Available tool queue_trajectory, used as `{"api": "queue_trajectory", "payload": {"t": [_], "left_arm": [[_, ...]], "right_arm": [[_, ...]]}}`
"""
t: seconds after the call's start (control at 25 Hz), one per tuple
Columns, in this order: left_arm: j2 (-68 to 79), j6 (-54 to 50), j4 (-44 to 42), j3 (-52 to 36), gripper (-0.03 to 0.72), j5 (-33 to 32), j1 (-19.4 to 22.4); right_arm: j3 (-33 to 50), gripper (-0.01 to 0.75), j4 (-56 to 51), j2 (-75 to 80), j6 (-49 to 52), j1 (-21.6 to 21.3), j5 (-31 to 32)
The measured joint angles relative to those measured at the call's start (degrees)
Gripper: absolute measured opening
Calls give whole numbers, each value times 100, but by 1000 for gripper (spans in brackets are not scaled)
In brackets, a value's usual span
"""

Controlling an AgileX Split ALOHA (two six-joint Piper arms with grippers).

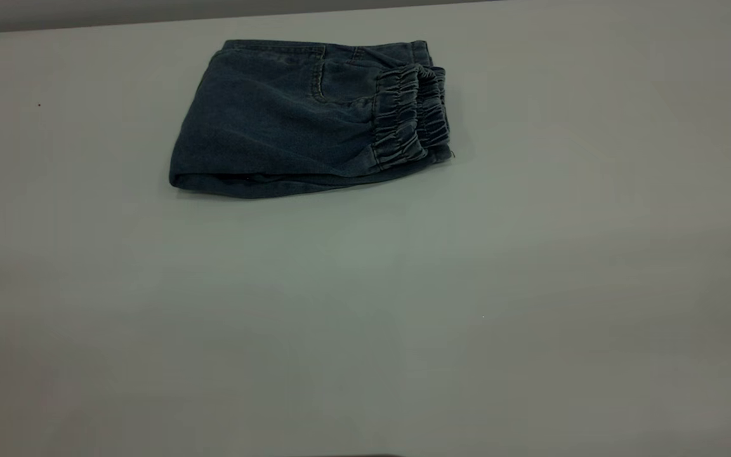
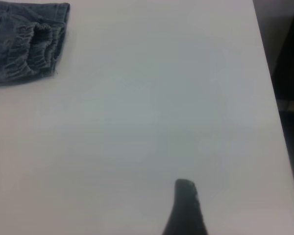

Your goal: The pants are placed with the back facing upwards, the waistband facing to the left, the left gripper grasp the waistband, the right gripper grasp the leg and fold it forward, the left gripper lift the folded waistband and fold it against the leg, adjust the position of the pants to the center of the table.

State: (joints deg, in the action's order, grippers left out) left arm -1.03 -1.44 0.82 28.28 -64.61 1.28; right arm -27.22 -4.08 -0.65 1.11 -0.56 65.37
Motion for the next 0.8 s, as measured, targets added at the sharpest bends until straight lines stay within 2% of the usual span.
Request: {"api": "queue_trajectory", "payload": {"t": [0.8], "left_arm": [[0, 4, 0, 0, 565, 0, 0]], "right_arm": [[0, 465, -146, 0, -234, 1, -6]]}}
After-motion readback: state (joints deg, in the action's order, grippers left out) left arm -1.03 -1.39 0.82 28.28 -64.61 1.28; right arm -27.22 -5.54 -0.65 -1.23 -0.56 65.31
